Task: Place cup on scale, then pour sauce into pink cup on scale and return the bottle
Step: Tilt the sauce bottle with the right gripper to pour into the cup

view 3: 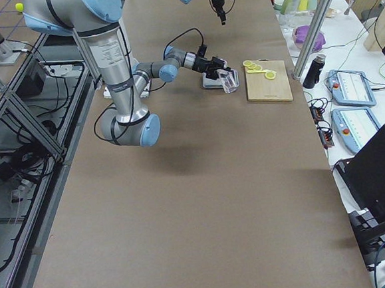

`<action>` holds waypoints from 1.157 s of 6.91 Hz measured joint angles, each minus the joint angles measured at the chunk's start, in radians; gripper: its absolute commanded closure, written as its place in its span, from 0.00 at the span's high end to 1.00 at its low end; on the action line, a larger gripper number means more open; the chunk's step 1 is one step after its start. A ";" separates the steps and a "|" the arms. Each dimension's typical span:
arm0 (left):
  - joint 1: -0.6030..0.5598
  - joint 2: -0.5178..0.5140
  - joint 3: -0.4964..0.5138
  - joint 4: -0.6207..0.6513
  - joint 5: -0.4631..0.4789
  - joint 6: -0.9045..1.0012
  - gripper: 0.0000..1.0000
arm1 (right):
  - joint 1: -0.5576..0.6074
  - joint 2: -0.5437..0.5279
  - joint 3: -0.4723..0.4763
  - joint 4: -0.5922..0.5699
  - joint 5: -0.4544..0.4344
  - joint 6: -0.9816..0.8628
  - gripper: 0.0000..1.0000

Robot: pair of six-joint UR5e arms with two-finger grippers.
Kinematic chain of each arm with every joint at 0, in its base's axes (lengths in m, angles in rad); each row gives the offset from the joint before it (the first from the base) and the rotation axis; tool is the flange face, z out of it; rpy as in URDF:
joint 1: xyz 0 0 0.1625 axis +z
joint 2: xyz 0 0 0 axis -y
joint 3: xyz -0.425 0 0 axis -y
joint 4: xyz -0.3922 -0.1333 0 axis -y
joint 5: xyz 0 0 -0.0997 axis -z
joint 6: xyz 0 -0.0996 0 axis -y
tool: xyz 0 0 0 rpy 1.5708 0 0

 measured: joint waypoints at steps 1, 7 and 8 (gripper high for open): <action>0.000 0.000 0.016 -0.015 -0.001 0.000 0.99 | -0.005 0.012 -0.034 -0.011 -0.068 -0.034 0.00; -0.007 0.001 0.044 -0.033 -0.002 -0.002 0.99 | 0.008 0.075 -0.155 -0.047 -0.314 -0.154 0.00; -0.011 0.003 0.046 -0.039 -0.003 -0.002 0.99 | 0.012 0.083 -0.173 -0.047 -0.335 -0.165 0.00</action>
